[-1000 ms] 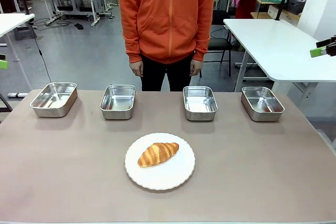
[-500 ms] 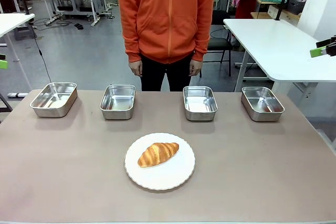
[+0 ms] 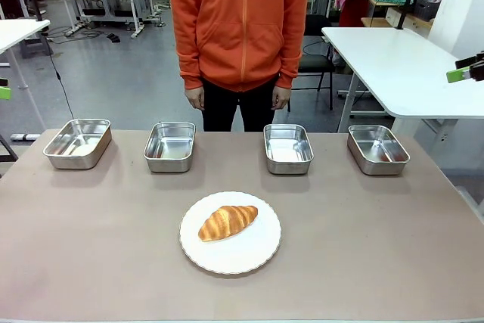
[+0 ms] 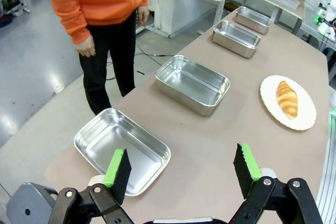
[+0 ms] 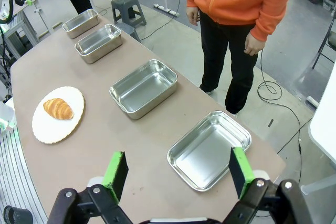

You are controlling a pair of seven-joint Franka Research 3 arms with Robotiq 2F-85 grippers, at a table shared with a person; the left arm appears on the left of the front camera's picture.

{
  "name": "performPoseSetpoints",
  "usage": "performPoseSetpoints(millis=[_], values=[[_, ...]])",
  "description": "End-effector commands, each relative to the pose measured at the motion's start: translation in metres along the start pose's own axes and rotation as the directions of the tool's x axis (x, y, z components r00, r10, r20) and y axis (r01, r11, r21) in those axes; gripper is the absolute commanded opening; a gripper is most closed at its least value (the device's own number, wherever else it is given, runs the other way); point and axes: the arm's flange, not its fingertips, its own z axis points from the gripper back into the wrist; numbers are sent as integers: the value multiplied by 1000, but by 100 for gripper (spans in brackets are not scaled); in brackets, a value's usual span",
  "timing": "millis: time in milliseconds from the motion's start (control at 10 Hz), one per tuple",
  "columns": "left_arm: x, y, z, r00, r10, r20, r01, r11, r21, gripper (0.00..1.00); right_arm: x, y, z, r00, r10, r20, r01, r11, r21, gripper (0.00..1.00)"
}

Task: Place the bread in the container.
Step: Place the Butter Roll into the Airtight Container indicated by the human.

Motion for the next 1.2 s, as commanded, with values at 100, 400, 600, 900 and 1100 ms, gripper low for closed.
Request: performPoseSetpoints(millis=[100, 400, 600, 900, 1100], values=[[0, -1, 2, 1000, -14, 13, 14, 1000, -5, 100, 2, 1, 1, 1000, 4, 12, -4, 1000, 1, 100], [0, -1, 2, 1000, -14, 13, 14, 1000, -5, 100, 2, 1, 1, 1000, 4, 12, -4, 1000, 1, 100], [0, -1, 2, 1000, -14, 13, 14, 1000, -5, 100, 2, 1, 1, 1000, 4, 12, -4, 1000, 1, 100], [0, -1, 2, 1000, -14, 13, 14, 1000, -5, 100, 2, 1, 1, 1000, 4, 12, -4, 1000, 1, 100], [0, -1, 2, 1000, -14, 13, 14, 1000, -5, 100, 2, 1, 1, 1000, 4, 12, -4, 1000, 1, 100]])
